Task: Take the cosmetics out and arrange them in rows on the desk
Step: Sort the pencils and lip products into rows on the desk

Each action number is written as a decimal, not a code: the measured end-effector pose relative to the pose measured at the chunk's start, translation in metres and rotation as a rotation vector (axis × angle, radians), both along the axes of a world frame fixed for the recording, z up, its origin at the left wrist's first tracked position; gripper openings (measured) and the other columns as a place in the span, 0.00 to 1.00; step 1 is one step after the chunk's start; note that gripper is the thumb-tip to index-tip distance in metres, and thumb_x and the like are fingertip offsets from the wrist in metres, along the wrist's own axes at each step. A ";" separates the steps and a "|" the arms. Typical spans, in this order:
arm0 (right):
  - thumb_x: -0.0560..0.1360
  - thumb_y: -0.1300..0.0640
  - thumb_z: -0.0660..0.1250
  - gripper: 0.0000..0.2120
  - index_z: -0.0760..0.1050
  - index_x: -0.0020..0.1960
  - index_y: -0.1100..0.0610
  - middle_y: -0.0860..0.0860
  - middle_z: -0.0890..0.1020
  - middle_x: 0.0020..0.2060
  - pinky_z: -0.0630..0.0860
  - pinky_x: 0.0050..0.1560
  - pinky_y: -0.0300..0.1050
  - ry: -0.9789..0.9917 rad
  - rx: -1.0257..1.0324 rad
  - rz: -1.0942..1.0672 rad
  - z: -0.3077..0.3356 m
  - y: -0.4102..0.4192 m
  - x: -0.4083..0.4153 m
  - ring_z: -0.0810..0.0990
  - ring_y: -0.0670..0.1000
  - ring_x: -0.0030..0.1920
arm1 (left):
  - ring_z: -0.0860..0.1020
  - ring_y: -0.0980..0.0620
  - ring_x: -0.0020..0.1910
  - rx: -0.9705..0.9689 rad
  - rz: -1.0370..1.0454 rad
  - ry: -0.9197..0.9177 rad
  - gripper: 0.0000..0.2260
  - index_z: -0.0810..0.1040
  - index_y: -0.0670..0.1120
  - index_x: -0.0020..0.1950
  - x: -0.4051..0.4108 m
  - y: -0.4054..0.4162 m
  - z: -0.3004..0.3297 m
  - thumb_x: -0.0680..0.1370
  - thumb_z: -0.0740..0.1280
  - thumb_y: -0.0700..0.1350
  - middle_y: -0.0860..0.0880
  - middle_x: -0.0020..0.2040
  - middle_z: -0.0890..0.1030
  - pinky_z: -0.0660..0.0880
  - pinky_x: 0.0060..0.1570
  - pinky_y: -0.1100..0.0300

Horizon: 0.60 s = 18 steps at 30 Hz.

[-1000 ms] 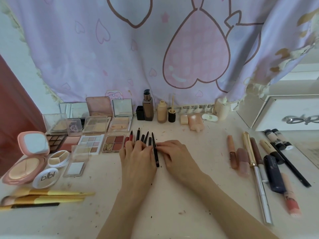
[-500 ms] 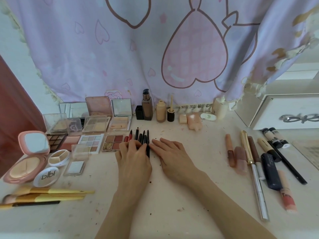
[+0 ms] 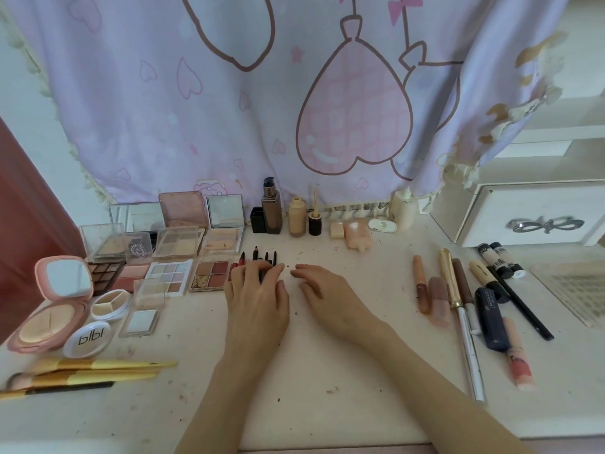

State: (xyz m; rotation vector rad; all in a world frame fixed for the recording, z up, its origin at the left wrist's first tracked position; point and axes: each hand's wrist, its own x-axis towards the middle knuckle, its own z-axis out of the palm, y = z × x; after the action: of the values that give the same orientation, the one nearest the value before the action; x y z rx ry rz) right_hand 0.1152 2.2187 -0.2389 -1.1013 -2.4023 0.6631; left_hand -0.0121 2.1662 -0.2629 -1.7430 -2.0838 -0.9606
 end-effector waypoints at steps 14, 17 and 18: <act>0.78 0.51 0.59 0.14 0.77 0.49 0.59 0.56 0.81 0.48 0.69 0.52 0.49 -0.376 0.155 -0.700 0.023 0.042 0.122 0.76 0.58 0.53 | 0.50 0.57 0.75 -0.388 -0.514 0.082 0.22 0.58 0.49 0.75 0.039 -0.001 0.001 0.81 0.53 0.53 0.54 0.76 0.56 0.45 0.71 0.65; 0.78 0.47 0.58 0.15 0.73 0.44 0.59 0.57 0.79 0.49 0.67 0.53 0.49 -0.498 0.119 -0.726 0.023 0.051 0.123 0.74 0.59 0.56 | 0.49 0.59 0.75 -0.408 -0.510 0.091 0.22 0.57 0.51 0.75 0.039 0.000 -0.001 0.81 0.52 0.53 0.55 0.76 0.55 0.42 0.71 0.66; 0.77 0.46 0.58 0.15 0.71 0.43 0.58 0.57 0.79 0.49 0.66 0.53 0.49 -0.514 0.098 -0.725 0.022 0.052 0.121 0.74 0.59 0.56 | 0.50 0.59 0.75 -0.410 -0.515 0.077 0.22 0.58 0.51 0.75 0.039 0.000 -0.001 0.81 0.52 0.53 0.56 0.76 0.56 0.42 0.71 0.66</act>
State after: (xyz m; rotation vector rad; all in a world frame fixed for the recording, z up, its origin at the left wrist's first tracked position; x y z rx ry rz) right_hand 0.2362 2.2709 -0.2168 -2.1261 -2.1062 0.0084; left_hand 0.0266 2.1660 -0.2637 -2.5619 -1.9150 -0.5801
